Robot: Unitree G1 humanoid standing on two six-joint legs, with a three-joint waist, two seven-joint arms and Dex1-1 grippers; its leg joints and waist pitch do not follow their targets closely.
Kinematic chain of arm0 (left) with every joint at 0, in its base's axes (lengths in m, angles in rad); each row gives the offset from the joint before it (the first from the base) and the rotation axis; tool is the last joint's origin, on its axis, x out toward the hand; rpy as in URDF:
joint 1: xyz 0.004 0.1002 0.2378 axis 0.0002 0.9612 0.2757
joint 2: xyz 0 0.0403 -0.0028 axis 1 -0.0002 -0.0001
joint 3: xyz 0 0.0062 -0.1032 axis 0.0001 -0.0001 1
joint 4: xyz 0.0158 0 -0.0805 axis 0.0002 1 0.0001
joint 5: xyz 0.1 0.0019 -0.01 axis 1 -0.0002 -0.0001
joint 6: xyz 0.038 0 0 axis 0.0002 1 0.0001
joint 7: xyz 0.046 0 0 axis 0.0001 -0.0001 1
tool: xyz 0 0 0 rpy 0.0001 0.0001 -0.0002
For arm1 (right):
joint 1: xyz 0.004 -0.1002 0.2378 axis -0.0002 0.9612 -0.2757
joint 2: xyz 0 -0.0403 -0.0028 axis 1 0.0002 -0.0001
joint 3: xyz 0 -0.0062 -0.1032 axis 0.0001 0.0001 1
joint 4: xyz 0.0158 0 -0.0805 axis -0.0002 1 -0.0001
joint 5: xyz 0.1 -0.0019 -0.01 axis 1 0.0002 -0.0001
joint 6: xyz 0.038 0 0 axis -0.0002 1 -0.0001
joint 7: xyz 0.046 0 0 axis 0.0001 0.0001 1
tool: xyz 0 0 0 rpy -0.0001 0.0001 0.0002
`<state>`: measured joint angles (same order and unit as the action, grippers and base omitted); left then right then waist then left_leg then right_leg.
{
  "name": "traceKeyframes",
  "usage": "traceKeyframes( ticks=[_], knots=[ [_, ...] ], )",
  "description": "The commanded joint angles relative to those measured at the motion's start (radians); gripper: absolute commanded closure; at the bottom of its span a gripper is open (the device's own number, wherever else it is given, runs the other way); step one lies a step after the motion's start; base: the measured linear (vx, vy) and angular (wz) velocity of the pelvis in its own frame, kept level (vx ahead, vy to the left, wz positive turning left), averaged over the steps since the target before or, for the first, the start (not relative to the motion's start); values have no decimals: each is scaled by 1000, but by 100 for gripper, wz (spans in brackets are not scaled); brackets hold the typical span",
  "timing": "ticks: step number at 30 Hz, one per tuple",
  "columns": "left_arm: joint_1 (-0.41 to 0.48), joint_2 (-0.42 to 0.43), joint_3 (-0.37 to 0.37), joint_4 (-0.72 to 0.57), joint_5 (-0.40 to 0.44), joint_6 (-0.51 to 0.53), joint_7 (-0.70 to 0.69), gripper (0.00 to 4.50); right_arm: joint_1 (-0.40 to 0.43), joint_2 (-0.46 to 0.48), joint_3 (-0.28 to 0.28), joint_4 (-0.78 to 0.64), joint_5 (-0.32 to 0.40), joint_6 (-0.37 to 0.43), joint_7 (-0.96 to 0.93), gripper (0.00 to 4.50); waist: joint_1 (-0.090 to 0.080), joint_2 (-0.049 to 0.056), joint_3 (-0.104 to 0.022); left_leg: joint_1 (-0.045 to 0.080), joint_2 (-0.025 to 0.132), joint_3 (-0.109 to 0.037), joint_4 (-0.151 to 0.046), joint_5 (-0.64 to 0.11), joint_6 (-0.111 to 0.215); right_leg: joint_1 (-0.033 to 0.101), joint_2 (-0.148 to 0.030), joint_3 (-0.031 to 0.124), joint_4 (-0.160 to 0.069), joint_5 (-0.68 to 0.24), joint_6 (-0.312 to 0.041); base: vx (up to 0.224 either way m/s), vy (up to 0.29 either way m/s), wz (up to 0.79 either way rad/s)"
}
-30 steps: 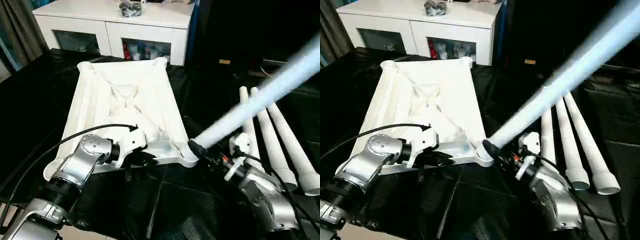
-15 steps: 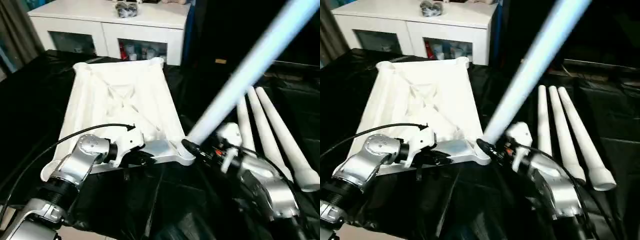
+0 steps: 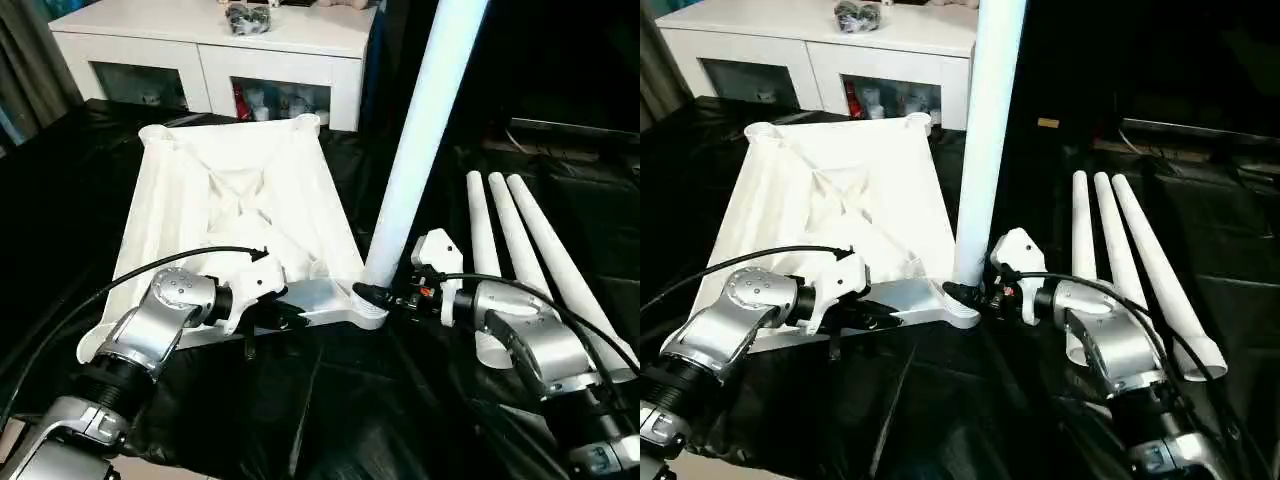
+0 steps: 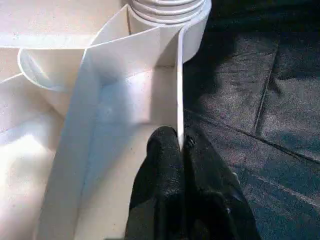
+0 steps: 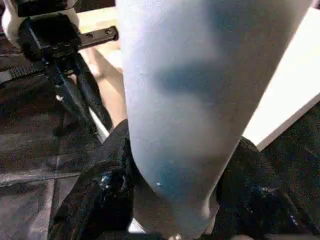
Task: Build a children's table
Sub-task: Insert table leg to table base
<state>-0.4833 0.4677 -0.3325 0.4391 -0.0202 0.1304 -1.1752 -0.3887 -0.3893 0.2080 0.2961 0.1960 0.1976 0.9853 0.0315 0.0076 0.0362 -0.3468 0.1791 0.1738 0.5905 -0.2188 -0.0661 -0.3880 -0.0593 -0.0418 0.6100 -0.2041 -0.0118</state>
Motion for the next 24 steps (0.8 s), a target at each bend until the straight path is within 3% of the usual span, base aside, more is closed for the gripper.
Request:
traceKeyframes(
  ticks=[1,4,9,13,19,22,24],
  knots=[
    [-10,15,-12,-3,-3,-10,-28,450,35,-1,104,113,-60,46,49,259,5,-6,-35,-7,52,-19,-81,-197,38,35,-86,49,-86,-300,-206,0,0,0],
    [-12,20,-25,-9,-7,-23,-67,450,24,2,116,125,-51,28,101,259,4,-10,-36,-5,54,-18,-82,-210,34,34,-85,50,-88,-294,-207,0,0,0],
    [-24,30,-41,0,9,-39,-96,450,29,-4,140,108,-54,15,148,259,6,-11,-41,-1,55,-16,-80,-185,38,36,-83,49,-78,-187,-233,0,0,0],
    [-43,26,-36,25,21,-43,-85,450,50,-5,155,85,-56,0,170,259,9,-14,-41,-1,55,-16,-81,-190,34,39,-84,49,-77,-184,-234,0,0,0],
    [-62,9,-11,54,30,-41,-28,450,59,12,148,95,-68,-21,151,259,9,-19,-36,2,57,-18,-86,-244,20,33,-85,51,-86,-281,-213,0,0,0],
    [-75,-21,20,61,28,12,55,450,28,61,97,175,-101,-64,3,259,7,-25,-31,4,55,-19,-89,-276,8,27,-88,51,-94,-369,-195,0,0,0],
    [-81,-61,58,35,5,86,128,450,-22,114,32,277,-121,-78,-181,259,2,-26,-28,9,56,-25,-91,-319,-17,19,-92,51,-99,-468,-175,-26,-1,-4]
  ],
)
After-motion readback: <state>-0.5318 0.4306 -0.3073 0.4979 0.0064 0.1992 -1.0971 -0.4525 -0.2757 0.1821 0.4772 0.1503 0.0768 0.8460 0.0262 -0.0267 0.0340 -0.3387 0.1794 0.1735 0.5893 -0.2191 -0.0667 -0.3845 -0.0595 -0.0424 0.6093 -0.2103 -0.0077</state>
